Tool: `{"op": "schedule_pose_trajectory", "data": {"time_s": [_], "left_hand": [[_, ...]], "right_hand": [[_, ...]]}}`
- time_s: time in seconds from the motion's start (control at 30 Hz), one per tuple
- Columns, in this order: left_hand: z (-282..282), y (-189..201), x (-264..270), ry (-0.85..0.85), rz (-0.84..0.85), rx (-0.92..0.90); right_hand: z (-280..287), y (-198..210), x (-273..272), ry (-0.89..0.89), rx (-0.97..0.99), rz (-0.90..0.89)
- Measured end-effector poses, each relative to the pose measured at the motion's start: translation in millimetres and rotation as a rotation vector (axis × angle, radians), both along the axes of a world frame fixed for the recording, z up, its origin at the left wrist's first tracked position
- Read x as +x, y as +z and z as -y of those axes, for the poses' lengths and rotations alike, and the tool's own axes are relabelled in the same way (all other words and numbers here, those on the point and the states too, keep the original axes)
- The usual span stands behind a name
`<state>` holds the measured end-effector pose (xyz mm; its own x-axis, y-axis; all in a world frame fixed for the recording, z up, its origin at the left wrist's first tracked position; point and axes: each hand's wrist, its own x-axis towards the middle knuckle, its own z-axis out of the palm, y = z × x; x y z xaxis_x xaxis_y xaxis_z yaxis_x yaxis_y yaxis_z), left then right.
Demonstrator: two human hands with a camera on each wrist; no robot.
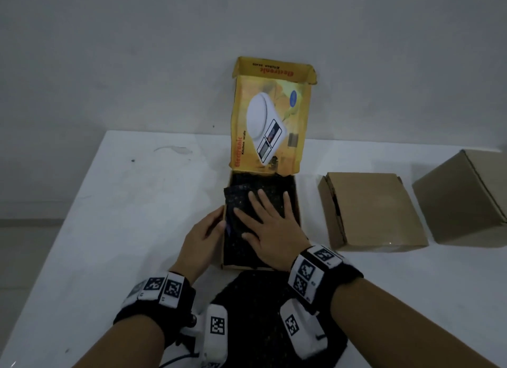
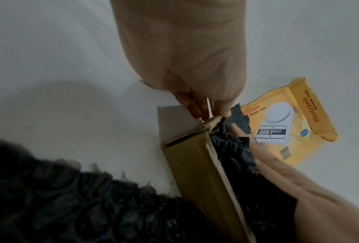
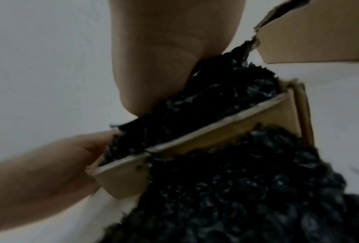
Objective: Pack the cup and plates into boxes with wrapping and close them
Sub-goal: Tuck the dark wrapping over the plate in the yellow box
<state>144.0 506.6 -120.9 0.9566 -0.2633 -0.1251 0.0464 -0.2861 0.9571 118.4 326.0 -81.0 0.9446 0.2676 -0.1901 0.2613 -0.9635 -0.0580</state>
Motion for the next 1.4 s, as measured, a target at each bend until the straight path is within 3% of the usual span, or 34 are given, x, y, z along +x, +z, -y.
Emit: {"op": "schedule_pose_trajectory", "data": {"time_s": [0.13, 0.3, 0.5, 0.57, 0.63, 0.67, 0.77, 0.87, 1.0, 1.17, 1.27, 1.33, 1.4], "left_hand": [[-2, -4, 0, -0.016, 0.038, 0.001], [-2, -6, 0, -0.046, 0.081, -0.018], [-5, -4, 1, -0.065, 0.044, -0.036], [-6, -2, 1, -0.07, 0.031, -0.04], [-6, -2, 1, -0.072, 0.012, -0.049], [-7, -2, 1, -0.074, -0.004, -0.049], [-8, -4, 3, -0.067, -0.032, -0.017], [-7, -3, 3, -0.073, -0.048, -0.012], [-7, -4, 4, -0.065, -0.06, -0.017], [-8, -3, 5, -0.063, -0.098, -0.039], [-8, -1, 6, -0.059, -0.11, -0.057], [-6, 2, 4, -0.037, -0.144, -0.104], [-5, 2, 3, -0.019, -0.158, -0.109]], "right_hand": [[-2, -20, 7, -0.081, 0.004, -0.183], [-18, -30, 7, -0.199, 0.041, -0.141], [-10, 0, 9, -0.14, 0.151, -0.229], [-6, 17, -1, -0.018, 0.295, -0.04], [-4, 27, -19, 0.233, 0.356, 0.215], [-4, 27, -30, 0.352, 0.36, 0.252], [-7, 13, -63, 0.505, 0.259, 0.004], [-6, -1, -79, 0.427, 0.113, -0.255], [1, 10, -84, 0.293, 0.128, -0.306], [15, 67, -74, 0.205, 0.128, -0.281], [32, 129, -53, 0.049, 0.191, -0.097], [45, 162, -39, -0.099, 0.075, 0.105], [55, 174, -24, -0.229, 0.101, 0.379]]}}
